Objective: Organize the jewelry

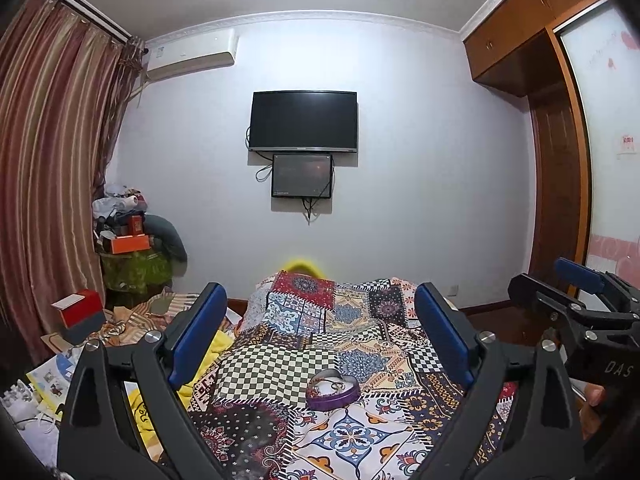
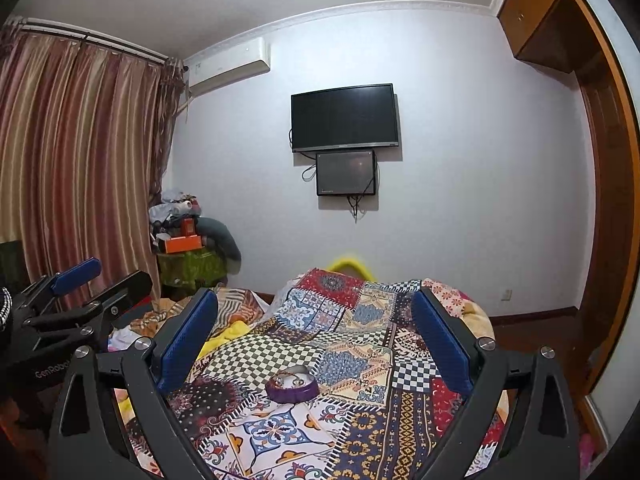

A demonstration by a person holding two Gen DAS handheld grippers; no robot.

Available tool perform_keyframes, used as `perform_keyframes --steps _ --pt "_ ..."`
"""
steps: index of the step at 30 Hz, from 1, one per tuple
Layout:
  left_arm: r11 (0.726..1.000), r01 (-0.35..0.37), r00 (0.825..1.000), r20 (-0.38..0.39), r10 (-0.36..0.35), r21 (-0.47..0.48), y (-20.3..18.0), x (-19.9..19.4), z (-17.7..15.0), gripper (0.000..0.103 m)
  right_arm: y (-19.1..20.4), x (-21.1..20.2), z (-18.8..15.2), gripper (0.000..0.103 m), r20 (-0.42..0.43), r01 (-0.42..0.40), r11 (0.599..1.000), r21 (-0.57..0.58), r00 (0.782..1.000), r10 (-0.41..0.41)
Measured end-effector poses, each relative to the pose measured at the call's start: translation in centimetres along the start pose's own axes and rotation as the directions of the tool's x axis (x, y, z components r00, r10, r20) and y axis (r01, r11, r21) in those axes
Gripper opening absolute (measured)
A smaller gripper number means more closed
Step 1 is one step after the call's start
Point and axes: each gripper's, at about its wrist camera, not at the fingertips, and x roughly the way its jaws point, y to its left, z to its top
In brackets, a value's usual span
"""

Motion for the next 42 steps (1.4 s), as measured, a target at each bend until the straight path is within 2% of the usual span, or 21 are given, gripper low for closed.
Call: perform_keyframes --steps 42 --pt "1.000 0.004 0.999 -0.052 -0.004 -0.007 -0.2 1.6 -1.0 0.099 -0.3 0.1 -0.3 0.096 -0.047 -0.006 1.000 0.016 0.999 0.007"
